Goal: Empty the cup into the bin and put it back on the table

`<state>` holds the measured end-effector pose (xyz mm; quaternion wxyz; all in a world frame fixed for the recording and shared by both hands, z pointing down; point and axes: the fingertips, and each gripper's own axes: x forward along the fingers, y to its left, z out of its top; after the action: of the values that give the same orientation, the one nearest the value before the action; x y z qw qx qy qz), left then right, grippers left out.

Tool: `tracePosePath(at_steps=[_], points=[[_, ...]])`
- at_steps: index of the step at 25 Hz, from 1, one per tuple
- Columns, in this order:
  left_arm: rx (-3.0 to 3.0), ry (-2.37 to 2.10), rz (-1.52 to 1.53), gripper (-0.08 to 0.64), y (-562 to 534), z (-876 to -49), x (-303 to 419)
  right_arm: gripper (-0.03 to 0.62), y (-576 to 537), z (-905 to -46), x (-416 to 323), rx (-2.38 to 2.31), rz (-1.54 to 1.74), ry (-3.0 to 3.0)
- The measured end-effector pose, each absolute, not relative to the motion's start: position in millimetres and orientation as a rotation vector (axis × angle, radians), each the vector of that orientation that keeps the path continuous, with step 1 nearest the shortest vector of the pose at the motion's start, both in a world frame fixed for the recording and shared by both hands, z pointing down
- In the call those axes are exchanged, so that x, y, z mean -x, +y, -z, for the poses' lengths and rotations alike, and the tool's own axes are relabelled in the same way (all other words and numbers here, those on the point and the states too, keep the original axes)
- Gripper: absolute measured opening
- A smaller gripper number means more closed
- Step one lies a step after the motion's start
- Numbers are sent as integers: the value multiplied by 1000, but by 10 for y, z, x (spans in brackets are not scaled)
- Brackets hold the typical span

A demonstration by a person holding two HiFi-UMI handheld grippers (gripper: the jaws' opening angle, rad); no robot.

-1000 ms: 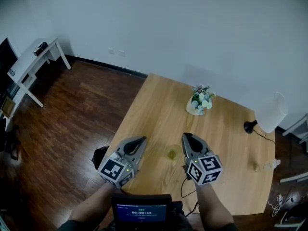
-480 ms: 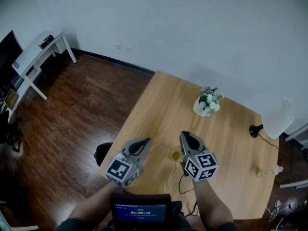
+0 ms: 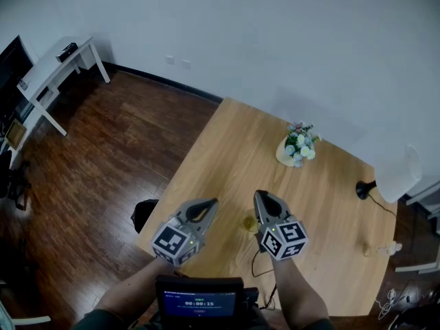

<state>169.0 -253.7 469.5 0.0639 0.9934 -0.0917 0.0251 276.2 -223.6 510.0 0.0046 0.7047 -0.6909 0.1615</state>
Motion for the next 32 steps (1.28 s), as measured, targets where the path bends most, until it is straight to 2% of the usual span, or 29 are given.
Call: tracePosePath(at_steps=[7,8,9,10,14,20,24,25,26,32], points=[[-2951,-321,-88,-8,-2567,-4782,-1694,2,-2051,-5326,-2832,-2209,-489,-2087],[-2949,-321,-86,-8,-2559,-4782,-1692,28,-2019,-5357,-2847,-2211,-494,-2074],[-2946,-321,-87,-8,-2553,-4792,-1692,102,-1993,-5385,-2852,-2208,-498,-2071],[-2940,-324,-90,-8,-2550,-4811,-1691,143,-1970,-5411,-2844,-2196,-497,-2075],[-2928,-328,-115,-8,-2526,-4894,-1697,273,-1913,-5519,-2787,-2127,-491,-2095],[-2915,-348,-163,-8,-2469,-5061,-1654,399,-1841,-5696,-2658,-2023,-510,-2144],[-2907,-365,-181,-8,-2462,-5122,-1610,407,-1841,-5870,-2548,-1938,-534,-2161],[-2905,-367,-183,-8,-2458,-5130,-1601,444,-1841,-5908,-2526,-1924,-543,-2162],[-2904,-368,-185,-8,-2452,-5134,-1593,453,-1839,-5940,-2509,-1913,-550,-2163],[-2887,-385,-210,-8,-2417,-5216,-1582,453,-1801,-6167,-2436,-1830,-590,-2154]])
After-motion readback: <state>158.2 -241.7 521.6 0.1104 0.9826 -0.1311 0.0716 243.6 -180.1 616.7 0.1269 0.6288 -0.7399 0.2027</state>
